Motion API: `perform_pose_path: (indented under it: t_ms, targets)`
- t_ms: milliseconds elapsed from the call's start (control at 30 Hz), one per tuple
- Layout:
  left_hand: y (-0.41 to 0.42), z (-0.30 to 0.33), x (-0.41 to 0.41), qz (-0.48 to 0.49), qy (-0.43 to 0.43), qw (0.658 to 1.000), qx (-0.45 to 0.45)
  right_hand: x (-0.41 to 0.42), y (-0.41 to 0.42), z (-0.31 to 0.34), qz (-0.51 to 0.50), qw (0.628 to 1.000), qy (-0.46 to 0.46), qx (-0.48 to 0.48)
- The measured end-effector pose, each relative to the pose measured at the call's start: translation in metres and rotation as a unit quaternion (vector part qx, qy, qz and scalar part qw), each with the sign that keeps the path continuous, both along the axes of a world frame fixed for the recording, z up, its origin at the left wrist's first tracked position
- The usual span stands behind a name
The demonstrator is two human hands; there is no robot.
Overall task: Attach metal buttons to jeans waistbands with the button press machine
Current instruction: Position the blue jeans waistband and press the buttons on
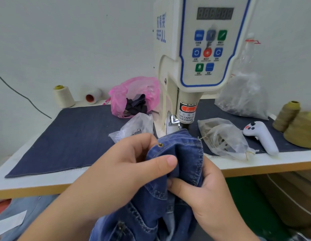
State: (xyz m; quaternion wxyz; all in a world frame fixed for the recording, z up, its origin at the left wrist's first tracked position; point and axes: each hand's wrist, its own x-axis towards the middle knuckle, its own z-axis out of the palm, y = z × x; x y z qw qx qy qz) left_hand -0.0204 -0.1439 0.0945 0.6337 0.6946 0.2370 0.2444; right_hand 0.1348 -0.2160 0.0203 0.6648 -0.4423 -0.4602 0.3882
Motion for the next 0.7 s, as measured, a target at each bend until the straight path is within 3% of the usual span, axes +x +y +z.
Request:
perform_pose_path:
  t_ms: [200,333,400,500,600,700]
  targets:
    - [0.005,0.001,0.004,-0.059,-0.074,0.991,-0.092,0.016,-0.008,0.006,0.085,0.993,-0.078,-0.007]
    - [0.007,-0.001,0.007,-0.115,-0.097,0.981,-0.124,0.027,0.007,0.009,0.091,0.988,0.051,-0.114]
    - [0.007,-0.005,0.009,-0.173,-0.110,0.969,-0.139,0.033,0.006,0.005,0.085,0.990,0.076,-0.083]
    - [0.007,-0.012,0.012,-0.220,-0.112,0.961,-0.122,0.036,-0.007,0.002,0.196,0.975,0.080,-0.062]
    - [0.008,-0.011,0.010,-0.206,-0.097,0.964,-0.137,0.041,-0.007,0.006,0.239,0.965,0.082,-0.068]
    - [0.010,-0.007,0.005,-0.110,-0.061,0.984,-0.125,0.045,-0.018,0.019,0.235,0.968,0.056,-0.063]
